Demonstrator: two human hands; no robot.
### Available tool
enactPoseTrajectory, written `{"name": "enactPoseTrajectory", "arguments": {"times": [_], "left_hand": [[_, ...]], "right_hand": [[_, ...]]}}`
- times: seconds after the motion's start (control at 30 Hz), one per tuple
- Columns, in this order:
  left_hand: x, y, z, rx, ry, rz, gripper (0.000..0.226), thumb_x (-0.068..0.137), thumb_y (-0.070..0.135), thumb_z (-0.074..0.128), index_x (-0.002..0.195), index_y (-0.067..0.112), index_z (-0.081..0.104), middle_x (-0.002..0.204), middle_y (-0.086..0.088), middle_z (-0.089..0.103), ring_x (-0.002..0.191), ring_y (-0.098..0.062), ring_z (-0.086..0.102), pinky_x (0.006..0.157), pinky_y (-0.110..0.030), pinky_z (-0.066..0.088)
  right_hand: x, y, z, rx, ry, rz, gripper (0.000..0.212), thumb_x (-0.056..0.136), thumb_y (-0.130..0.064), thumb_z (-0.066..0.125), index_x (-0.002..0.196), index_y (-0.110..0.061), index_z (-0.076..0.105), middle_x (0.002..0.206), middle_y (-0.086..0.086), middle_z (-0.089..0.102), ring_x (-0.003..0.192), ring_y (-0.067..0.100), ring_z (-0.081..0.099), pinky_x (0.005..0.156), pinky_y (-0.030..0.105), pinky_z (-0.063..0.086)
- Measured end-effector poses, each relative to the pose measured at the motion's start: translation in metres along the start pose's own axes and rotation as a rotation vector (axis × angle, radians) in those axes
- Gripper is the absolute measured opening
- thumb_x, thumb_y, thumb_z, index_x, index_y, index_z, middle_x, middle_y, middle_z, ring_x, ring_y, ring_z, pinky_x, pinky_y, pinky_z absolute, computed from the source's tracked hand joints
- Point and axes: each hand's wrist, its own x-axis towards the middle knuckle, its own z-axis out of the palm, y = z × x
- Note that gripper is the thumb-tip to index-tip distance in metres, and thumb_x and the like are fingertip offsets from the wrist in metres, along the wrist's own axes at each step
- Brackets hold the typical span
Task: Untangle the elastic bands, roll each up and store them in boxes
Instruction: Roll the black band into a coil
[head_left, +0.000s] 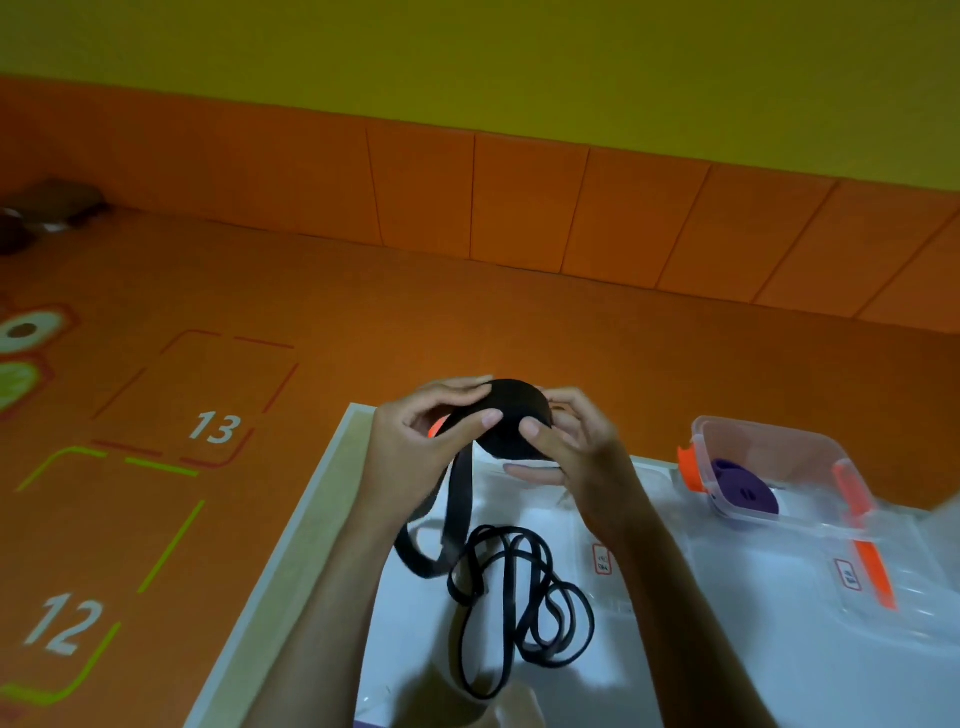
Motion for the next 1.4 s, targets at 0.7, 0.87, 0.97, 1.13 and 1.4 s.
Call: {"name": "enactPoseTrajectory", "arguments": {"times": [0.7, 0.87, 0.97, 1.13, 1.4], "left_hand": [[-0.003, 0.0, -0.017, -0.044, 0.015, -0.122, 0.034, 0.077, 0.013, 0.091, 0.11, 0.018, 0.082, 0.108, 0.002, 0.081, 0.105, -0.013, 0.076, 0.087, -0.018, 0.057], [-0.007, -0.001, -0.006, -0.089, 0.061, -0.103, 0.026, 0.079, 0.013, 0.089, 0.104, 0.011, 0.079, 0.111, -0.002, 0.081, 0.112, -0.018, 0.075, 0.093, -0.023, 0.057], [-0.008, -0.001, -0.005, -0.081, -0.002, -0.115, 0.038, 0.083, 0.015, 0.083, 0.121, 0.011, 0.078, 0.119, -0.002, 0.079, 0.122, -0.021, 0.07, 0.102, -0.028, 0.055], [-0.01, 0.0, -0.01, -0.073, -0.037, -0.15, 0.048, 0.085, 0.017, 0.083, 0.132, 0.018, 0.072, 0.124, 0.006, 0.078, 0.122, -0.013, 0.07, 0.099, -0.019, 0.054], [-0.008, -0.001, -0.013, 0.01, -0.085, -0.189, 0.022, 0.09, 0.03, 0.083, 0.112, 0.032, 0.079, 0.115, 0.005, 0.079, 0.11, -0.012, 0.073, 0.091, -0.022, 0.055]], "right_hand": [[0.002, 0.006, -0.003, -0.142, 0.03, 0.022, 0.028, 0.082, -0.011, 0.087, 0.098, -0.032, 0.08, 0.11, 0.0, 0.08, 0.104, 0.025, 0.077, 0.081, 0.028, 0.064], [0.004, -0.001, -0.003, -0.01, 0.092, 0.007, 0.03, 0.074, -0.036, 0.087, 0.102, -0.03, 0.077, 0.126, 0.016, 0.072, 0.107, 0.031, 0.076, 0.078, 0.038, 0.066], [0.004, 0.003, -0.004, 0.028, 0.143, 0.017, 0.025, 0.081, -0.034, 0.084, 0.104, -0.027, 0.078, 0.136, 0.024, 0.061, 0.11, 0.033, 0.075, 0.081, 0.04, 0.065], [-0.005, 0.011, -0.008, 0.005, 0.017, 0.041, 0.03, 0.09, -0.016, 0.078, 0.118, -0.01, 0.069, 0.117, 0.005, 0.078, 0.112, 0.029, 0.075, 0.089, 0.036, 0.063], [-0.007, 0.005, -0.007, -0.035, 0.057, -0.036, 0.041, 0.081, -0.017, 0.087, 0.116, -0.031, 0.071, 0.119, 0.009, 0.072, 0.112, 0.028, 0.073, 0.077, 0.039, 0.066]]}}
